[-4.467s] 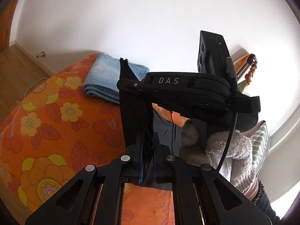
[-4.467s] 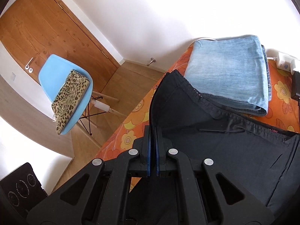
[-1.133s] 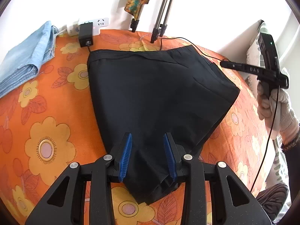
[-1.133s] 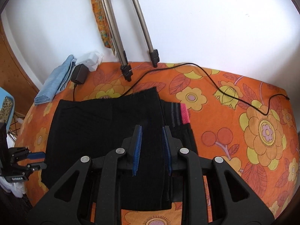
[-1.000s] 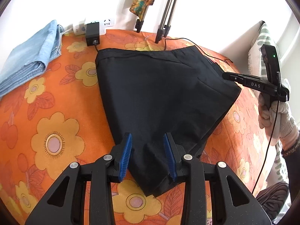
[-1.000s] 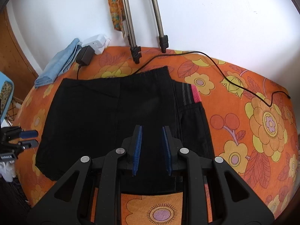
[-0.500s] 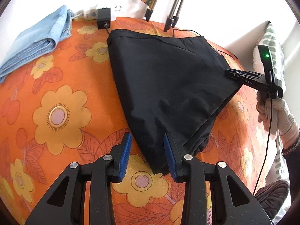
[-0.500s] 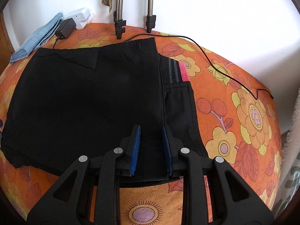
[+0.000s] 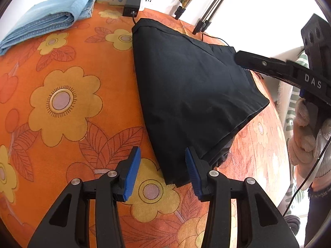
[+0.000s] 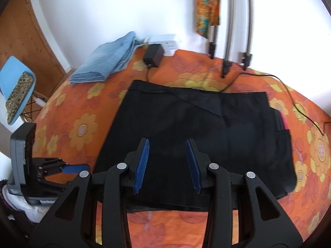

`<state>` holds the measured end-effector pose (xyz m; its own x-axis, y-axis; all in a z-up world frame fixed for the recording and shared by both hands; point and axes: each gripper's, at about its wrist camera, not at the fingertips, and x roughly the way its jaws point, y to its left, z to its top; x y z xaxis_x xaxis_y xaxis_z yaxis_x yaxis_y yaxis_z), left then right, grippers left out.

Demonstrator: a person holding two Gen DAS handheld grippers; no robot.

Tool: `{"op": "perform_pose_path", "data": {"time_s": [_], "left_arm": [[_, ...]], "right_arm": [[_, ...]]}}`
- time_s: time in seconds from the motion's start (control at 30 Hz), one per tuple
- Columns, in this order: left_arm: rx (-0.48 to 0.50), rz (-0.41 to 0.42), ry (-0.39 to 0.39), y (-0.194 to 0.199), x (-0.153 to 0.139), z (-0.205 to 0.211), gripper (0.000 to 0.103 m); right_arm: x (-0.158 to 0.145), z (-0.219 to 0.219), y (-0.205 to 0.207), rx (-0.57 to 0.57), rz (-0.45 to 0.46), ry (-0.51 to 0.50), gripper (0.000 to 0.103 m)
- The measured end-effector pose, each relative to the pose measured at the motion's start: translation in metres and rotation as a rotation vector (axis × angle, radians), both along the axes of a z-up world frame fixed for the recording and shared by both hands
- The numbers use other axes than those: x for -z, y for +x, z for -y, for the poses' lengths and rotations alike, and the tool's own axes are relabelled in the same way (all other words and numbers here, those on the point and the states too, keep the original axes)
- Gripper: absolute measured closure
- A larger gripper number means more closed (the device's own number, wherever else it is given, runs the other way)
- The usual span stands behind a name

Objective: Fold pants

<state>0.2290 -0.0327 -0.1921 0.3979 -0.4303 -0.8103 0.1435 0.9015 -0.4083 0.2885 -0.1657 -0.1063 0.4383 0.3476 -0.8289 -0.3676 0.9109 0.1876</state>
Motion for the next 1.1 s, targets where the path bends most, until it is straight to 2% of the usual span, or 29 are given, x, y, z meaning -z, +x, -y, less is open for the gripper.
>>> {"op": "perform_pose_path", "data": {"time_s": [0.17, 0.27, 0.53, 0.63, 0.73, 0.8, 0.93, 1.0, 1.03, 1.1], "left_arm": [[-0.012, -0.002, -0.038, -0.003, -0.001, -0.003, 0.060], [-0.024, -0.019, -0.082, -0.003, 0.001, -0.008, 0.060], [-0.035, -0.014, -0.112, -0.009, 0.001, -0.012, 0.060], [-0.037, -0.018, -0.151, -0.008, 0.003, -0.013, 0.060], [-0.031, -0.024, -0.171, -0.010, 0.003, -0.012, 0.061], [-0.030, -0.024, -0.175, -0.012, 0.002, -0.011, 0.061], [-0.025, -0.017, -0.163, -0.013, 0.002, -0.008, 0.061], [-0.023, -0.014, -0.155, -0.014, 0.000, -0.007, 0.061], [-0.023, -0.011, -0.149, -0.014, 0.000, -0.006, 0.061], [-0.021, -0.005, -0.138, -0.015, -0.003, -0.004, 0.061]], "right_arm": [[0.026, -0.061, 0.026, -0.055, -0.142, 0.017, 0.064], [0.039, -0.085, 0.033, -0.087, -0.182, -0.002, 0.064], [0.072, -0.111, 0.048, -0.061, -0.273, -0.097, 0.064], [0.077, -0.119, 0.049, -0.056, -0.285, -0.157, 0.064], [0.078, -0.130, 0.048, -0.072, -0.285, -0.206, 0.058], [0.079, -0.137, 0.046, -0.082, -0.282, -0.237, 0.054], [0.083, -0.151, 0.045, -0.088, -0.252, -0.305, 0.054], [0.084, -0.157, 0.042, -0.097, -0.219, -0.363, 0.065], [0.083, -0.159, 0.041, -0.094, -0.215, -0.369, 0.069], [0.082, -0.154, 0.043, -0.087, -0.222, -0.350, 0.082]]}}
